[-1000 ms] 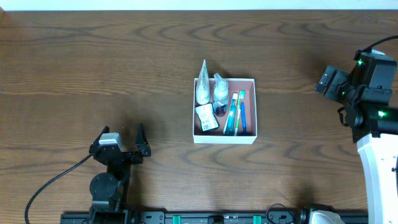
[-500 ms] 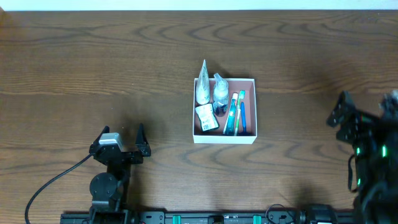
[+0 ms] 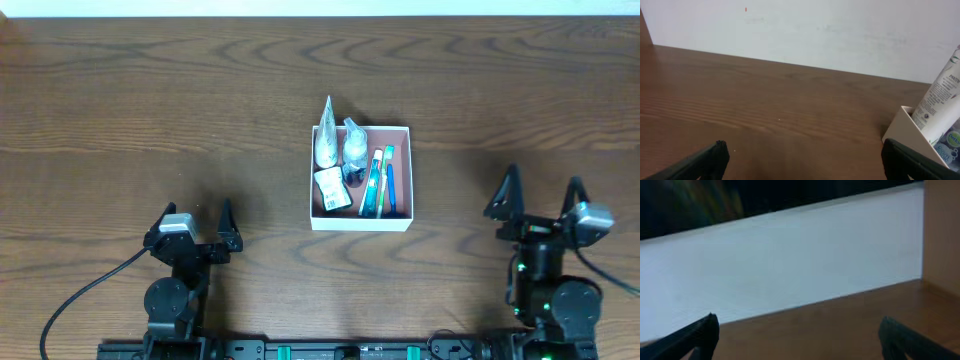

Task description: Pack container

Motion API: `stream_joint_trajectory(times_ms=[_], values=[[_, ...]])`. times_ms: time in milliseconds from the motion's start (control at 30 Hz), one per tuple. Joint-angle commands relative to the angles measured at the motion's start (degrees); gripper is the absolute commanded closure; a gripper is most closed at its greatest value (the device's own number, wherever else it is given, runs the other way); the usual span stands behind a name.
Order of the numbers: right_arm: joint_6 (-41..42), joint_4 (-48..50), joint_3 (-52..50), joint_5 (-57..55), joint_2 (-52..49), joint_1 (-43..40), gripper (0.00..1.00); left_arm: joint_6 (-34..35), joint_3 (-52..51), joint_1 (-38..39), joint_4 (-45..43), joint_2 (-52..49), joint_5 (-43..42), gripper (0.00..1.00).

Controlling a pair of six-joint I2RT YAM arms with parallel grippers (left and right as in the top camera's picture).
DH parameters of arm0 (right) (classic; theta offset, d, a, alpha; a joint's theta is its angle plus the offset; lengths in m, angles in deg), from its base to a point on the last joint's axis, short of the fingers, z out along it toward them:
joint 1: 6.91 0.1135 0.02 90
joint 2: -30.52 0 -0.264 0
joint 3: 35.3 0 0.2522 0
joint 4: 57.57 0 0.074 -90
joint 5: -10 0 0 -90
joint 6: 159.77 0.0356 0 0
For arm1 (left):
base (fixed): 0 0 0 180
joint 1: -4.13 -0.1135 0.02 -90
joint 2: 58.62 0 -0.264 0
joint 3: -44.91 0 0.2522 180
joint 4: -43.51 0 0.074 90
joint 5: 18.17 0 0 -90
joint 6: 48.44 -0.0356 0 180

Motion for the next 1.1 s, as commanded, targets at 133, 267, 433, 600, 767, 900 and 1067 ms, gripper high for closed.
stream_joint_trajectory(times_ms=[133,267,433,600,767,900,1067], values=[[-0.15,0.96,-8.13,0.85,9.38,1.33,0.01,-0.94,-1.18,-0.28,2.16,0.35,0.50,0.02],[-0.17,0.74,-11.19,1.51,12.98,1.33,0.01,-0.94,-1.18,-0.28,2.16,0.35,0.50,0.02],[-0.20,-2.29,-12.98,4.24,12.94,1.33,0.01,-0.94,-1.18,-0.28,2.16,0.35,0.50,0.02],[-2.47,-8.31,-13.60,7.13,12.94,1.36,0.01,-0.94,-1.18,-0.28,2.16,0.35,0.50,0.02],[-4.48,-11.58,-13.60,8.35,12.94,1.33,0.01,-0.94,-1.18,-0.28,2.16,0.35,0.50,0.02],[-4.46,-11.50,-13.60,8.33,12.94,1.33,0.01,-0.94,-1.18,-0.28,2.16,0.35,0.50,0.02],[-4.46,-11.47,-13.57,8.33,12.92,1.33,0.01,-0.94,-1.18,-0.28,2.16,0.35,0.50,0.02]])
